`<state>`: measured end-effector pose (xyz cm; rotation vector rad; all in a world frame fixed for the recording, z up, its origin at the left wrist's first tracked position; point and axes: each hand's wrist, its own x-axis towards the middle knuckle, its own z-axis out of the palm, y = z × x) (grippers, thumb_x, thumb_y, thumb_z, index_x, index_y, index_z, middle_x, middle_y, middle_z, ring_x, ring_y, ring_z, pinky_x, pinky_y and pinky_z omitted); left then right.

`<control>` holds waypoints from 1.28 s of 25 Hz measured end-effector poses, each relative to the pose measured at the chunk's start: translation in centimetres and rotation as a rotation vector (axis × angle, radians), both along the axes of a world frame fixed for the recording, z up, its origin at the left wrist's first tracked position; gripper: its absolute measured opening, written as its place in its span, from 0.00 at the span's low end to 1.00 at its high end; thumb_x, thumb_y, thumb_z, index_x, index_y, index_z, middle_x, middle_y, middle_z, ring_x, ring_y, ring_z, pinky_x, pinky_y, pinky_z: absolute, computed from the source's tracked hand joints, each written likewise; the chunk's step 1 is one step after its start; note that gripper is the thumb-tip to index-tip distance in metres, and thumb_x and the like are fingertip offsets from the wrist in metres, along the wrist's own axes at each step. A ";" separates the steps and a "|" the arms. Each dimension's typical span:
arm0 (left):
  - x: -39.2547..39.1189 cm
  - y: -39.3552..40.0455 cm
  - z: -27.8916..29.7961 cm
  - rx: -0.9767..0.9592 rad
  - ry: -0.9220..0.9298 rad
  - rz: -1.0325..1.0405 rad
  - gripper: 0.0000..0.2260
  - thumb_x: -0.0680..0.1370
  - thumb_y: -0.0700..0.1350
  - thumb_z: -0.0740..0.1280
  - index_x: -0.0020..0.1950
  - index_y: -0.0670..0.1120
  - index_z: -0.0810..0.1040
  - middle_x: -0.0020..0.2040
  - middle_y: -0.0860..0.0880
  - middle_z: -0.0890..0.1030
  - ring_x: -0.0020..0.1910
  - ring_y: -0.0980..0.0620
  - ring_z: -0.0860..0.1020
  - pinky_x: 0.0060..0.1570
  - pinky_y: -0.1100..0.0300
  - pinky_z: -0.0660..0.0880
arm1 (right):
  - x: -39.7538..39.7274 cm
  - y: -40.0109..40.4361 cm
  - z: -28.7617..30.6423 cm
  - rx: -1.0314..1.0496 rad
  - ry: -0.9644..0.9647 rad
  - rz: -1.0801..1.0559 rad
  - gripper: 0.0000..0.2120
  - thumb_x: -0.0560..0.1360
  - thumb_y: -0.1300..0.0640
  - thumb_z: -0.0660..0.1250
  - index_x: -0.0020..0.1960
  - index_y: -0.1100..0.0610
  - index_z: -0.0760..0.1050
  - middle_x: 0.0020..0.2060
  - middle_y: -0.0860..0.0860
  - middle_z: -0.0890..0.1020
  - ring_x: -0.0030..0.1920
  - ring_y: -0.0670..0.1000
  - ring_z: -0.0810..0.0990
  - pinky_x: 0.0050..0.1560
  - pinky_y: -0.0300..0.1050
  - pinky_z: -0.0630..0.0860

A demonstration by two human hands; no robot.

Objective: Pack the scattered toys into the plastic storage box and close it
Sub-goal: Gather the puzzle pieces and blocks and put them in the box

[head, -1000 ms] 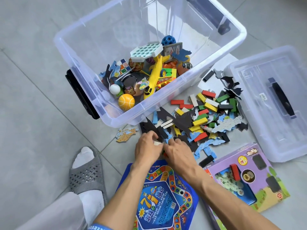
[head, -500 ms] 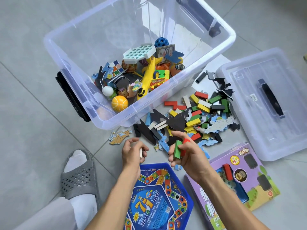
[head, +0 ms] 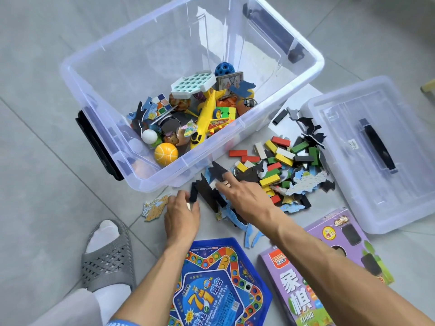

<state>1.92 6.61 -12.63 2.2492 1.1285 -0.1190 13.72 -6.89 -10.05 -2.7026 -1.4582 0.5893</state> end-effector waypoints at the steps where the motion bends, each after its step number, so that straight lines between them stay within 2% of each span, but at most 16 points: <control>1: 0.2 0.1 -0.1 0.002 -0.020 0.020 0.08 0.75 0.46 0.70 0.51 0.44 0.76 0.49 0.45 0.78 0.48 0.44 0.76 0.48 0.54 0.71 | -0.1 0.4 -0.3 -0.027 -0.014 -0.003 0.17 0.74 0.68 0.62 0.62 0.58 0.69 0.58 0.56 0.70 0.31 0.56 0.72 0.28 0.51 0.69; 3: 0.9 0.3 0.1 -0.085 -0.051 0.165 0.06 0.72 0.45 0.70 0.45 0.45 0.78 0.44 0.48 0.80 0.43 0.47 0.76 0.40 0.58 0.73 | -0.5 0.2 -0.6 0.051 0.032 -0.102 0.06 0.77 0.64 0.62 0.54 0.59 0.72 0.52 0.55 0.72 0.33 0.57 0.75 0.31 0.52 0.71; 4: 1.1 0.3 0.4 -0.179 -0.095 0.274 0.05 0.70 0.45 0.71 0.42 0.46 0.78 0.40 0.49 0.80 0.39 0.48 0.76 0.35 0.60 0.71 | -0.7 -0.3 -0.5 0.165 0.147 -0.224 0.02 0.79 0.61 0.62 0.51 0.57 0.72 0.50 0.53 0.73 0.35 0.56 0.77 0.33 0.52 0.73; 6: 0.8 0.0 0.9 -0.465 -0.287 0.436 0.05 0.66 0.44 0.71 0.38 0.48 0.76 0.36 0.49 0.79 0.29 0.49 0.72 0.27 0.61 0.67 | -1.2 -1.7 -0.1 0.456 0.584 -0.606 0.05 0.79 0.54 0.65 0.50 0.56 0.75 0.44 0.50 0.77 0.35 0.49 0.77 0.36 0.46 0.74; 8: 0.1 -0.5 1.8 -0.765 -0.470 0.436 0.05 0.66 0.40 0.69 0.39 0.46 0.75 0.38 0.44 0.81 0.21 0.52 0.65 0.21 0.64 0.63 | -2.0 -3.4 1.3 0.728 1.128 -0.942 0.08 0.78 0.56 0.67 0.53 0.60 0.77 0.37 0.53 0.80 0.28 0.50 0.73 0.29 0.43 0.72; 11: 0.0 -1.4 3.8 -1.237 -0.627 0.492 0.07 0.67 0.34 0.60 0.41 0.43 0.73 0.43 0.38 0.82 0.19 0.57 0.62 0.19 0.68 0.62 | -3.8 -6.3 2.8 1.052 1.648 -1.108 0.17 0.69 0.59 0.67 0.57 0.62 0.76 0.37 0.58 0.78 0.25 0.50 0.66 0.25 0.40 0.66; 13: 0.7 -2.0 4.5 -1.469 -0.643 0.565 0.05 0.66 0.36 0.58 0.39 0.42 0.71 0.38 0.39 0.78 0.19 0.57 0.62 0.18 0.68 0.61 | -4.3 -7.5 2.9 1.130 1.782 -1.162 0.21 0.65 0.58 0.65 0.57 0.58 0.77 0.36 0.57 0.76 0.27 0.51 0.68 0.25 0.40 0.68; 16: 1.8 -3.6 4.8 -1.609 -0.606 0.638 0.05 0.72 0.43 0.59 0.39 0.43 0.73 0.34 0.45 0.72 0.19 0.58 0.63 0.18 0.68 0.60 | -4.2 -8.5 3.0 1.172 1.872 -1.227 0.21 0.64 0.58 0.66 0.58 0.58 0.78 0.36 0.58 0.75 0.32 0.55 0.75 0.24 0.43 0.76; 19: 2.5 -5.1 4.4 -1.714 -0.620 0.768 0.06 0.74 0.45 0.62 0.41 0.43 0.74 0.32 0.47 0.70 0.20 0.58 0.63 0.19 0.68 0.62 | -4.1 -8.1 3.0 1.112 1.857 -1.298 0.14 0.73 0.53 0.65 0.56 0.58 0.78 0.40 0.58 0.78 0.34 0.56 0.77 0.23 0.43 0.76; 22: 2.6 -6.7 3.9 -1.773 -0.525 0.798 0.02 0.75 0.42 0.64 0.43 0.43 0.74 0.32 0.47 0.70 0.23 0.57 0.65 0.20 0.68 0.65 | -4.7 -6.7 1.8 0.860 1.701 -1.525 0.12 0.79 0.48 0.61 0.47 0.56 0.75 0.36 0.54 0.80 0.30 0.52 0.77 0.23 0.39 0.70; 23: 2.5 -7.0 3.7 -1.733 -0.478 0.810 0.01 0.75 0.39 0.64 0.46 0.44 0.75 0.34 0.47 0.72 0.24 0.56 0.68 0.21 0.67 0.67 | -5.0 -6.4 1.2 0.788 1.649 -1.583 0.10 0.80 0.50 0.62 0.46 0.55 0.74 0.35 0.53 0.79 0.29 0.51 0.77 0.23 0.39 0.69; 25: 2.1 -6.7 3.1 -1.633 -0.428 0.842 0.08 0.77 0.34 0.61 0.50 0.44 0.77 0.38 0.45 0.77 0.31 0.54 0.76 0.26 0.65 0.75 | -5.6 -6.1 0.3 0.768 1.620 -1.629 0.06 0.80 0.54 0.62 0.48 0.56 0.74 0.33 0.52 0.78 0.28 0.50 0.75 0.23 0.39 0.68; 27: 1.8 -5.8 2.6 -1.506 -0.419 0.831 0.13 0.79 0.30 0.57 0.52 0.43 0.77 0.41 0.43 0.78 0.35 0.52 0.77 0.28 0.64 0.75 | -5.7 -6.3 0.0 0.763 1.472 -1.622 0.07 0.80 0.53 0.64 0.46 0.55 0.76 0.31 0.51 0.76 0.27 0.49 0.73 0.24 0.39 0.67; 28: 1.9 -5.2 2.5 -1.362 -0.380 0.783 0.13 0.79 0.30 0.57 0.51 0.43 0.77 0.42 0.43 0.78 0.34 0.52 0.76 0.27 0.64 0.74 | -5.7 -6.4 0.0 0.710 1.280 -1.546 0.09 0.78 0.51 0.66 0.43 0.54 0.76 0.30 0.50 0.76 0.27 0.49 0.72 0.26 0.40 0.67; 30: 2.4 -4.1 2.6 -0.878 -0.192 0.571 0.08 0.80 0.35 0.61 0.50 0.46 0.78 0.45 0.44 0.80 0.33 0.54 0.74 0.26 0.65 0.71 | -5.3 -6.1 -0.3 0.527 0.768 -1.231 0.11 0.76 0.46 0.69 0.40 0.52 0.75 0.30 0.47 0.75 0.30 0.48 0.72 0.30 0.44 0.68; 32: 3.1 -3.0 2.6 -0.338 -0.063 0.248 0.06 0.79 0.41 0.65 0.53 0.48 0.79 0.50 0.48 0.80 0.39 0.55 0.76 0.35 0.66 0.71 | -4.4 -4.7 -0.6 0.338 0.336 -0.798 0.07 0.77 0.46 0.67 0.49 0.50 0.75 0.36 0.46 0.76 0.34 0.49 0.75 0.32 0.44 0.69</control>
